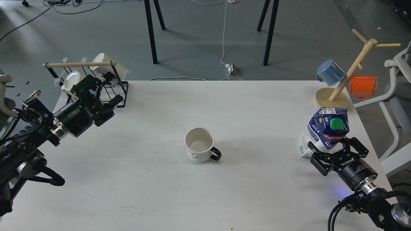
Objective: Place cup and milk with both arms
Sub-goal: 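Slide the milk carton with the right gripper next to the mug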
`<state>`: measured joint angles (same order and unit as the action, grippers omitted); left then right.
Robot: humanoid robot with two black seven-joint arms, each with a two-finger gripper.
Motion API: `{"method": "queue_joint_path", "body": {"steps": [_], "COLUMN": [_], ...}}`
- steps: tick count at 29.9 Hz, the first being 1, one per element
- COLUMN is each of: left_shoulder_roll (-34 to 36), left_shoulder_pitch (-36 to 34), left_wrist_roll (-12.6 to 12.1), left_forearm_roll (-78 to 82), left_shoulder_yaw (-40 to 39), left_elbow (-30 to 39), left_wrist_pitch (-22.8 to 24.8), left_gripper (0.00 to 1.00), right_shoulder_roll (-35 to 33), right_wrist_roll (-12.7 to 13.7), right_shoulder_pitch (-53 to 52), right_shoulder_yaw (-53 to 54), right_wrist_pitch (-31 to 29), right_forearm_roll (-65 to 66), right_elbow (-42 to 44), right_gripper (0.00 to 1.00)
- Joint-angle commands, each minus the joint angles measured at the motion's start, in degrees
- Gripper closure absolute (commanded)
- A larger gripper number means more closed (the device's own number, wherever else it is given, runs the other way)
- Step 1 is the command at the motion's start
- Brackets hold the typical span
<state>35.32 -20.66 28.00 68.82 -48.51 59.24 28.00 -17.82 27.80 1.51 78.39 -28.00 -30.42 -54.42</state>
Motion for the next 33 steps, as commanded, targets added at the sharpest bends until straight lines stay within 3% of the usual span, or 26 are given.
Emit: {"method": "queue_joint_path", "body": {"steps": [1,10,21,33], "left_shoulder_roll": [0.0,0.3,0.8,0.6], "left_shoulder_pitch": [0.0,0.0,0.9,1.3], "left_wrist_roll": [0.0,0.0,0.0,0.0], "left_forearm_roll": [0.0,0.3,0.3,1.1], "left_shoulder_yaw": [0.0,0.0,0.1,0.2], "left_elbow": [-0.1,-0.1,-0.2,-0.4], "left_wrist_pitch": [0.0,0.0,0.0,0.0], "left_gripper": [0.01,0.01,0.01,0.01], "right_shoulder_roll": [0.2,1.3,1.7,6.9], "right_wrist_roll": [0.0,0.0,-0.1,-0.1], "right_shoulder_pitch": [0.2,0.5,-1.9,-6.3], "right_shoulder_yaw": [-0.1,-0.2,-7.5,-15.9], "right_wrist_pitch": [0.0,0.0,0.0,0.0], "right_forearm_roll": [0.0,-0.1,0.1,3.2], "right_elbow": [0.0,-1.5,-7.7,-6.8], "right_gripper": [0.52,0.67,0.69,0.69]}}
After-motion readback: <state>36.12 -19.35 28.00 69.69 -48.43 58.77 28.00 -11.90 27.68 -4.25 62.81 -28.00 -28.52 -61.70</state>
